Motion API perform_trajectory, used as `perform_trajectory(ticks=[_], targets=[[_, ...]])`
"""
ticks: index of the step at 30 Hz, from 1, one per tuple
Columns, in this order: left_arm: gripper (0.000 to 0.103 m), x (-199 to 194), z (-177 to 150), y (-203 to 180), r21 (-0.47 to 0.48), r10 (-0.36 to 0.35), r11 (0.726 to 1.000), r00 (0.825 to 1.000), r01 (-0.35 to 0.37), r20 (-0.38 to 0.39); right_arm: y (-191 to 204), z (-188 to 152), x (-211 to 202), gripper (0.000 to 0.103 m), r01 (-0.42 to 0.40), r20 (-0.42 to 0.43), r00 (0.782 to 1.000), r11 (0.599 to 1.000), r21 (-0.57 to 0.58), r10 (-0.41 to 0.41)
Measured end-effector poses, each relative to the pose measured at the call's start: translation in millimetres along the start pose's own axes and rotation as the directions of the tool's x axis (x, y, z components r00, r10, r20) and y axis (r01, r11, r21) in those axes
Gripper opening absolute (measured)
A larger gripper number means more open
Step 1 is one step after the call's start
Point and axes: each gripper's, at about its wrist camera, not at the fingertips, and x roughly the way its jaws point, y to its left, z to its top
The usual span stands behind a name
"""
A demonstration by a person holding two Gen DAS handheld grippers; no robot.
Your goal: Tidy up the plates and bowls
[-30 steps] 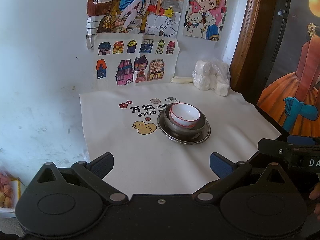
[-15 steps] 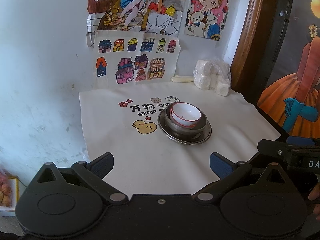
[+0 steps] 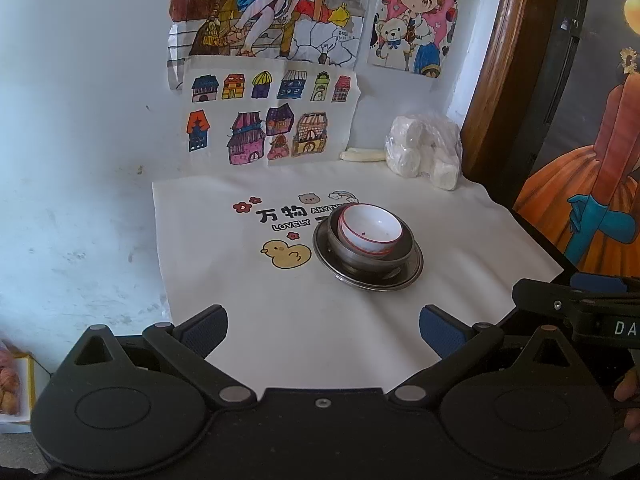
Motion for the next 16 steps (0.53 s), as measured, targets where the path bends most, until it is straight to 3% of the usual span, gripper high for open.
perform_trajectory(ticks=[16], targets=[[0.102,24.2,9.5,-5.3,-0.015,0.017,1.0,1.0,-0.018,-0.023,-15.0,13.6,27.4,0.103,-0.018,-0.04,0.999,1.0,0.002,0.018]])
